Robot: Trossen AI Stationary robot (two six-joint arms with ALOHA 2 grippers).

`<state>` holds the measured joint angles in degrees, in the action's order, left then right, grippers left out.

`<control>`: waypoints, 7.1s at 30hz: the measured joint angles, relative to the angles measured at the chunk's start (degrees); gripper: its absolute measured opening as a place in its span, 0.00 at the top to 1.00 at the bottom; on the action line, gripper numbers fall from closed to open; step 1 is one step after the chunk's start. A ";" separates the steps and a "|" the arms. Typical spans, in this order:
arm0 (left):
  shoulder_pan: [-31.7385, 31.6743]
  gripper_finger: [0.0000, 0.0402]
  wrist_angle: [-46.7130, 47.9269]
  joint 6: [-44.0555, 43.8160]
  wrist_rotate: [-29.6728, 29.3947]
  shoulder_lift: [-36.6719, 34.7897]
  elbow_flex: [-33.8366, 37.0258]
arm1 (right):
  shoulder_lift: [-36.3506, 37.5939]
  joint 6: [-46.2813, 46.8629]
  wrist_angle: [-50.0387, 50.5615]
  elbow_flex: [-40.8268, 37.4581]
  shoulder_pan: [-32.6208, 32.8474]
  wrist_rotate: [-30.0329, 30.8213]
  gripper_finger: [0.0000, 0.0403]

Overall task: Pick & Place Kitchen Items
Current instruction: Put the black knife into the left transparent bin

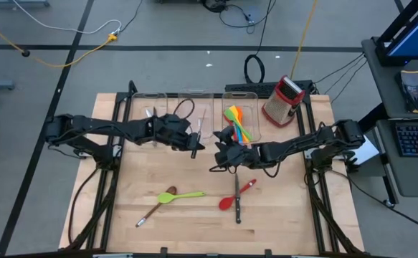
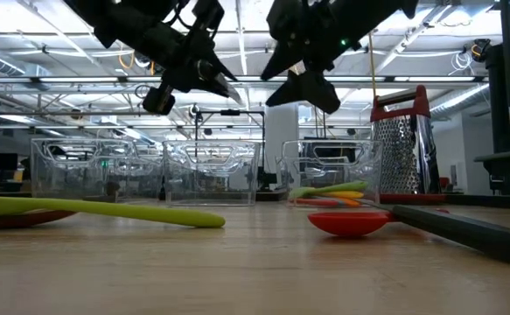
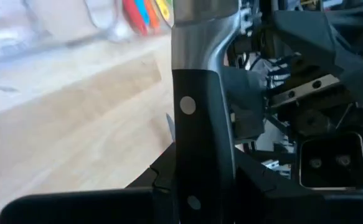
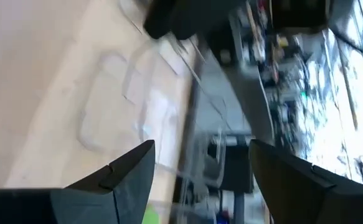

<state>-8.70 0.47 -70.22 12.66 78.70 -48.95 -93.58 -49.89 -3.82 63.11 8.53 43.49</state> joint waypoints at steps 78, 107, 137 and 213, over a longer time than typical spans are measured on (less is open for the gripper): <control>-30.30 0.79 56.29 8.91 -14.52 6.03 0.02 | 14.88 47.59 36.68 -0.04 -0.19 -28.73 0.38; -30.30 0.32 52.43 15.86 -12.20 8.42 0.02 | 14.88 47.72 36.66 0.00 -0.19 -28.79 0.38; -14.10 0.32 48.96 21.36 -3.14 -27.58 0.02 | 14.88 47.74 36.66 0.00 -0.17 -28.82 0.38; 22.94 0.32 24.94 32.44 -24.67 -41.14 16.89 | 5.71 125.33 29.75 -0.04 15.70 -52.63 0.38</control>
<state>14.24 25.40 -37.78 -12.01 37.57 -32.06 -87.87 75.44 25.93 63.07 24.23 -9.14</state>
